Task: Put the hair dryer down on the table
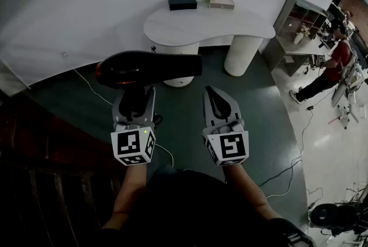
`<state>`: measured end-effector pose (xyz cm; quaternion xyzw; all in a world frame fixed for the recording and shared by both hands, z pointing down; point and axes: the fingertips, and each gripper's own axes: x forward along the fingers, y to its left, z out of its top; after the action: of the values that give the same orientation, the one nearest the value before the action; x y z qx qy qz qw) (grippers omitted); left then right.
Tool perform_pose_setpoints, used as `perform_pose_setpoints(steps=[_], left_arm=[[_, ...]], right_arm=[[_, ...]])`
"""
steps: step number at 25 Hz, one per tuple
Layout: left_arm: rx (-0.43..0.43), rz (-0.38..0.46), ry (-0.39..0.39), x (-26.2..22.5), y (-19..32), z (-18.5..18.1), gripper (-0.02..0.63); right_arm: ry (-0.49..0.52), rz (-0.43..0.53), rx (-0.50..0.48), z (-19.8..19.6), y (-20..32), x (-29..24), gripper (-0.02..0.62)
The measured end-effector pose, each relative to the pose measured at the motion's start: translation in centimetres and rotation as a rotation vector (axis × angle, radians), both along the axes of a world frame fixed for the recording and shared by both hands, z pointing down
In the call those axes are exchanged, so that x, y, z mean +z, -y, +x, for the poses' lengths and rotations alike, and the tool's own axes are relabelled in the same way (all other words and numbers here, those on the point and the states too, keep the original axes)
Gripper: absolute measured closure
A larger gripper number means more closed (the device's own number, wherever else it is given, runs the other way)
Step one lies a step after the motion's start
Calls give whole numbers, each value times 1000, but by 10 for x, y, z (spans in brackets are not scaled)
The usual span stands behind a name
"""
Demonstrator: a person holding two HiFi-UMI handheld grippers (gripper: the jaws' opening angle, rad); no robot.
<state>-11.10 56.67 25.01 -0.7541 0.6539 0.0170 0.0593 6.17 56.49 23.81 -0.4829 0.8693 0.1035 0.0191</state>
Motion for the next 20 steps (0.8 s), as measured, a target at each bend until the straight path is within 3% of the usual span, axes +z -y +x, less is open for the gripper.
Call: perform_pose_setpoints(steps=[4,11,20], left_arm=[[-4,2,16,1,0,7,344],[6,-27,28,11,26,8,344],[48,-36,12,25,124,-10,344]], right_arm=[[-6,17,-6,6,6,1,584],[36,-48,-8,7,34,17,583],[12,-41,22,-7,133,30,583]])
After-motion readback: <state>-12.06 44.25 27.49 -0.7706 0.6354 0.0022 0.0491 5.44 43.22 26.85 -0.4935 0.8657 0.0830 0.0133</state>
